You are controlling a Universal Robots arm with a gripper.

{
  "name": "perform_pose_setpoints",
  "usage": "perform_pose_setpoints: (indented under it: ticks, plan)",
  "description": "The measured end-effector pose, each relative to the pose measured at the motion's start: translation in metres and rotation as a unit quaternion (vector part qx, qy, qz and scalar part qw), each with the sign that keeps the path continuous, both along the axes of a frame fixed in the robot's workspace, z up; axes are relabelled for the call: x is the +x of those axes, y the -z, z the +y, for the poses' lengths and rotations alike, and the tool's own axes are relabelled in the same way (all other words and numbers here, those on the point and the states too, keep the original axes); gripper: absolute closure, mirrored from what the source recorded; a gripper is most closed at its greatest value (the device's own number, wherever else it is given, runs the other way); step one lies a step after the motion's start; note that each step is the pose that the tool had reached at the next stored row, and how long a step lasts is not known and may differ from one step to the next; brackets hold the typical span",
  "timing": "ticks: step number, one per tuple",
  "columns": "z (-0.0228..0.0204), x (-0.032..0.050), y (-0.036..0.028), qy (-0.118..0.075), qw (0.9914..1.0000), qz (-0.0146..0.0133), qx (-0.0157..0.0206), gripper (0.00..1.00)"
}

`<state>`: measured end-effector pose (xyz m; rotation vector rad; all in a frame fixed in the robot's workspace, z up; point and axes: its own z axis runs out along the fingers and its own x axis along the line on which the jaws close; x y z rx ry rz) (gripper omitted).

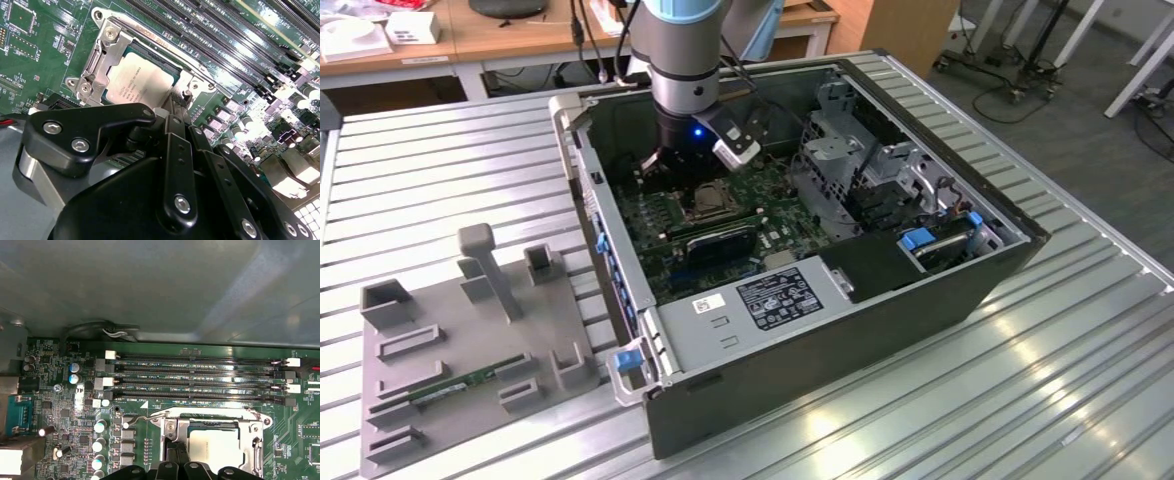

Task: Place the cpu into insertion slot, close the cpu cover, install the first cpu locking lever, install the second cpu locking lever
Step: 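Close the cpu cover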

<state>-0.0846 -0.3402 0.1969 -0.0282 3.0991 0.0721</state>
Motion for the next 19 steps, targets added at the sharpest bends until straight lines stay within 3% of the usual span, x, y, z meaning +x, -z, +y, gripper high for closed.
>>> perform_pose_setpoints:
  ticks: [6, 19]
  plan:
    - [0.0003, 0.0002, -0.0012, 0.0, 1.0, -0.0006, 0.0008, 0.89]
    - [0.0001, 0.0001, -0.0128, 0.0, 1.0, -0.0001, 0.0002, 0.89]
